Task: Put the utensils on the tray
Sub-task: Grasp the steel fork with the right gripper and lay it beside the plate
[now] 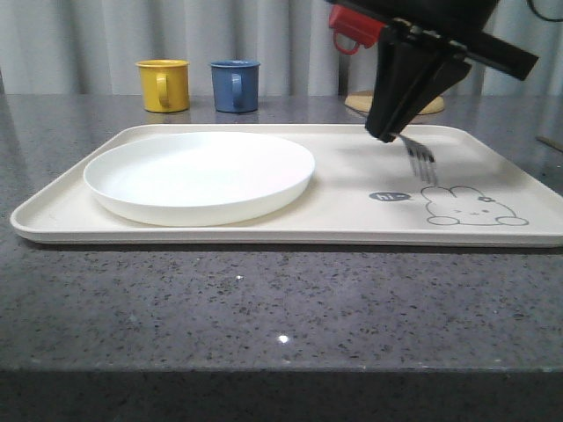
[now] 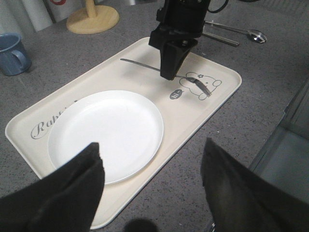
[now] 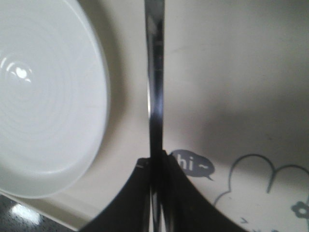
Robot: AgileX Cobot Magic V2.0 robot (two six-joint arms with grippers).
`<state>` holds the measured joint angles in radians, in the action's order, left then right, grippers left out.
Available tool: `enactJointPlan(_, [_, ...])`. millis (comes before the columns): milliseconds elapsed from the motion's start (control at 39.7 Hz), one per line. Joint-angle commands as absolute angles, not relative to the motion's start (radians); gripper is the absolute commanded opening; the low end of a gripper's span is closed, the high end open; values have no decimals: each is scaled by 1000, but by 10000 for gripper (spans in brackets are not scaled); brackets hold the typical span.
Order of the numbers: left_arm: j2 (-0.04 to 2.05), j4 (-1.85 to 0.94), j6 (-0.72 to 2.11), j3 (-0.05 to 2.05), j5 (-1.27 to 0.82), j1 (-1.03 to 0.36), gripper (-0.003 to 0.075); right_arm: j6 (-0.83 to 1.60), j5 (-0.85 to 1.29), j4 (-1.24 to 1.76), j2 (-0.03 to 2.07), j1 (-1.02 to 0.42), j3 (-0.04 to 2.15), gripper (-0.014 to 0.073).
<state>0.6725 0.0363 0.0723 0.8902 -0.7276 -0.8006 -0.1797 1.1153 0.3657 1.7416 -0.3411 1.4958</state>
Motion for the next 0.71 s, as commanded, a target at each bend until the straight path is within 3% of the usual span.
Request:
enactJointPlan(0, [675, 29, 64, 916, -650, -808, 421, -253, 1069, 381, 1727, -350, 1525, -56])
enactJointPlan(303, [675, 29, 64, 916, -650, -808, 421, -348, 1026, 292, 1759, -350, 1525, -53])
enactJointPlan(681, [675, 29, 64, 916, -650, -808, 421, -360, 983, 282, 1759, -350, 1525, 169])
